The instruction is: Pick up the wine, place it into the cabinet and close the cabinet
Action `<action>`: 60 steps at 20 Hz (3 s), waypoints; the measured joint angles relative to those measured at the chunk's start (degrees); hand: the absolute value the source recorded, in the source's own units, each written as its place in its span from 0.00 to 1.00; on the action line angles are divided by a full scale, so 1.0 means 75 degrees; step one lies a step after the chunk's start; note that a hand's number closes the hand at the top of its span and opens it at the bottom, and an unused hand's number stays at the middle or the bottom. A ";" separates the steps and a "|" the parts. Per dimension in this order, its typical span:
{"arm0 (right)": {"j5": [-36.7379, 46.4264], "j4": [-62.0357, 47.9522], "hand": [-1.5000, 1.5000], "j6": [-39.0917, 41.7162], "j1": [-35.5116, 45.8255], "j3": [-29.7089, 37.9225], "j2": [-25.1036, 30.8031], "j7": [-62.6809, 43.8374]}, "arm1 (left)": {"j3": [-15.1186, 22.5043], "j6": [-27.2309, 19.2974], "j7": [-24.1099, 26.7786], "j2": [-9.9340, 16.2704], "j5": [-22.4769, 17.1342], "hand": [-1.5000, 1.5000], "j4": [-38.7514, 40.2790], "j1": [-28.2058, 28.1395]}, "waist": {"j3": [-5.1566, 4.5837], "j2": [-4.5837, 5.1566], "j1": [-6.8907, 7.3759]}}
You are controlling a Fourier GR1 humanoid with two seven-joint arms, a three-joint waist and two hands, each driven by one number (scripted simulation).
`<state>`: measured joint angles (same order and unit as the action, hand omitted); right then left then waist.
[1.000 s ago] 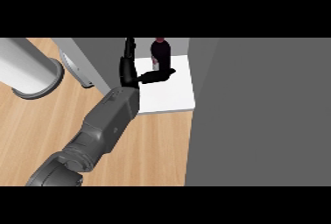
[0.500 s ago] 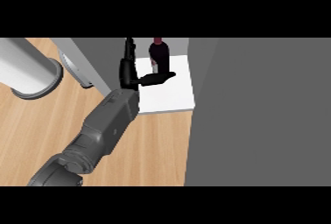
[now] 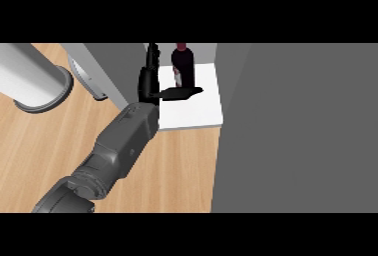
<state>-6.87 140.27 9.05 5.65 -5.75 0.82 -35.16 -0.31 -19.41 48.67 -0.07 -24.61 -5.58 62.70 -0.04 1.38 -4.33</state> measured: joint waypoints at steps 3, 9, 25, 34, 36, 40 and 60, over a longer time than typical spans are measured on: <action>0.0010 -0.0062 0.00 0.0032 -0.0007 0.0017 0.0005 0.0089 | 0.0071 0.0179 0.0115 -0.0001 -0.0062 0.00 -0.0084 -0.0100 | 0.0006 -0.0026 -0.0015; 0.0020 -0.0056 0.00 -0.0069 -0.0037 -0.0200 -0.0056 0.0081 | 0.0103 0.0520 0.0076 0.0000 -0.0404 0.00 -0.0222 -0.0167 | -0.0003 -0.0051 -0.0036; 0.0046 -0.0083 0.00 -0.0160 -0.0098 -0.0117 -0.0045 0.0067 | 0.2550 -0.0052 -0.0253 0.0010 -0.2325 0.00 -0.2627 -0.1991 | 0.0002 -0.0186 0.0189; 0.0170 0.0112 0.00 -0.0373 -0.0185 -0.0023 0.0060 -0.0142 | 0.4488 -0.1861 -0.0796 0.0009 -0.2461 0.00 -0.5678 -0.3724 | 0.0006 -0.0221 0.0506; 0.0245 0.0134 0.00 -0.0404 -0.0194 -0.0051 0.0057 -0.0128 | 0.4851 -0.2194 -0.0807 0.0011 -0.2431 0.00 -0.6244 -0.4054 | 0.0005 -0.0217 0.0519; 0.0239 0.0142 0.00 -0.0324 -0.0236 0.0122 0.0156 -0.0054 | 0.5241 -0.2656 -0.1093 0.0111 -0.2016 0.00 -0.7462 -0.4751 | 0.0007 -0.0213 0.0563; -0.0040 0.0125 1.00 0.0024 -0.0379 0.0367 0.0325 -0.0169 | 0.6359 -0.3677 -0.2274 0.1589 -0.0444 0.00 -1.2562 -0.7882 | 0.0009 -0.0205 0.0586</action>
<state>-7.16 141.20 9.23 2.81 -3.00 3.26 -36.43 47.38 -46.98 31.62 11.85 -27.94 -99.80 3.58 0.03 -0.16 0.06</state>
